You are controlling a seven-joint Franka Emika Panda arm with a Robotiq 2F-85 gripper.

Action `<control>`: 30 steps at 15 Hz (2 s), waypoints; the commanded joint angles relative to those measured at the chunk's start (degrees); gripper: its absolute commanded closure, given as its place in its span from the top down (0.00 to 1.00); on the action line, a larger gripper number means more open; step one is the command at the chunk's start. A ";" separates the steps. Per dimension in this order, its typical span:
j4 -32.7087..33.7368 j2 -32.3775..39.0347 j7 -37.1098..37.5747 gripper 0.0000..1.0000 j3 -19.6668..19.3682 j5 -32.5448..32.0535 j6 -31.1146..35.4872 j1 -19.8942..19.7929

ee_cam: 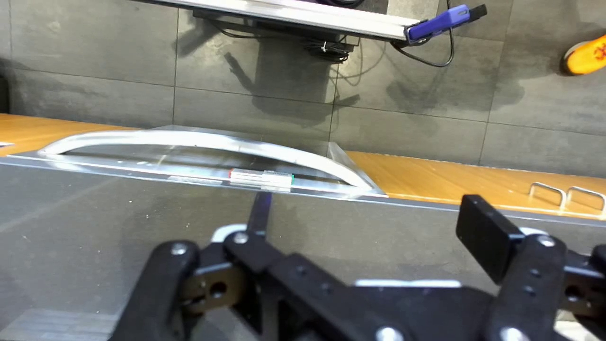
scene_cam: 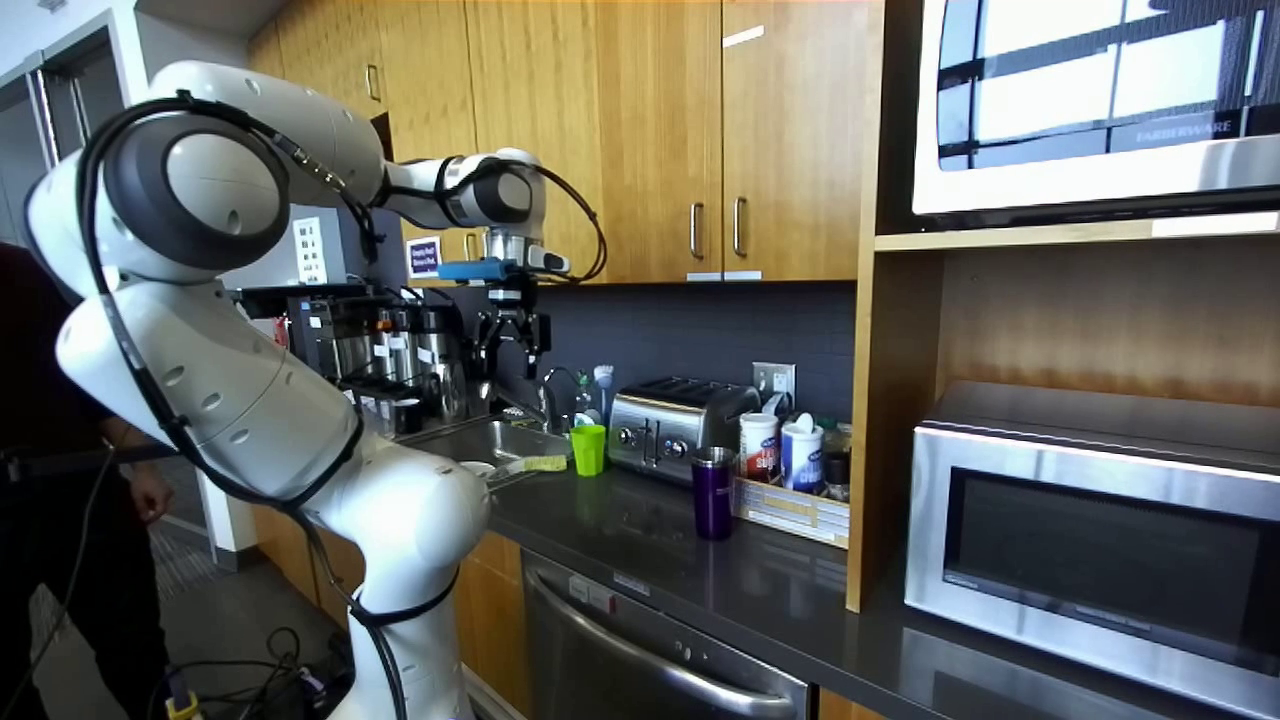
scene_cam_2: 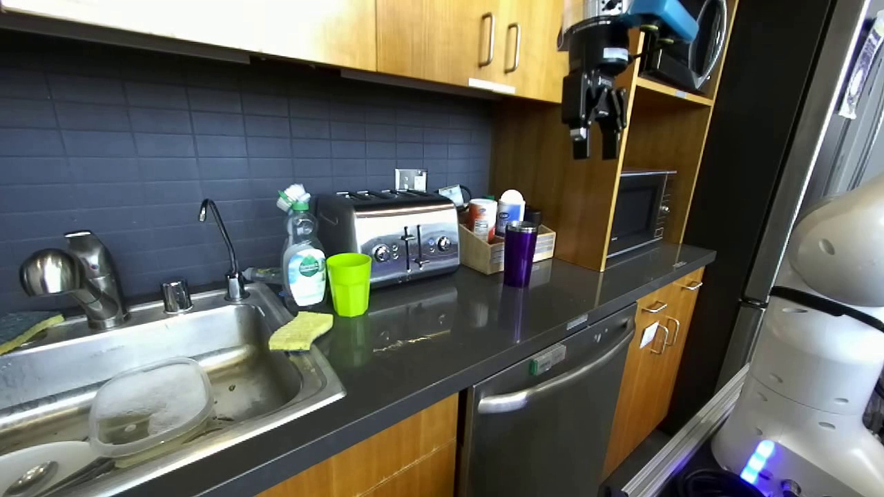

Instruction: Press a button on the toaster

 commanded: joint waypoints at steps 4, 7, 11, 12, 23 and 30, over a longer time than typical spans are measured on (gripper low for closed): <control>-0.24 1.84 0.59 1.00 0.84 1.69 2.79 -0.48; -0.45 4.10 0.71 1.00 1.87 4.12 7.42 0.27; 0.75 8.56 1.05 1.00 3.90 9.09 16.70 1.78; 0.86 9.43 1.28 1.00 4.17 10.11 18.79 2.05; -1.34 18.88 14.34 1.00 6.30 14.69 45.17 1.20; -0.96 24.59 25.61 1.00 6.23 12.85 56.48 -0.06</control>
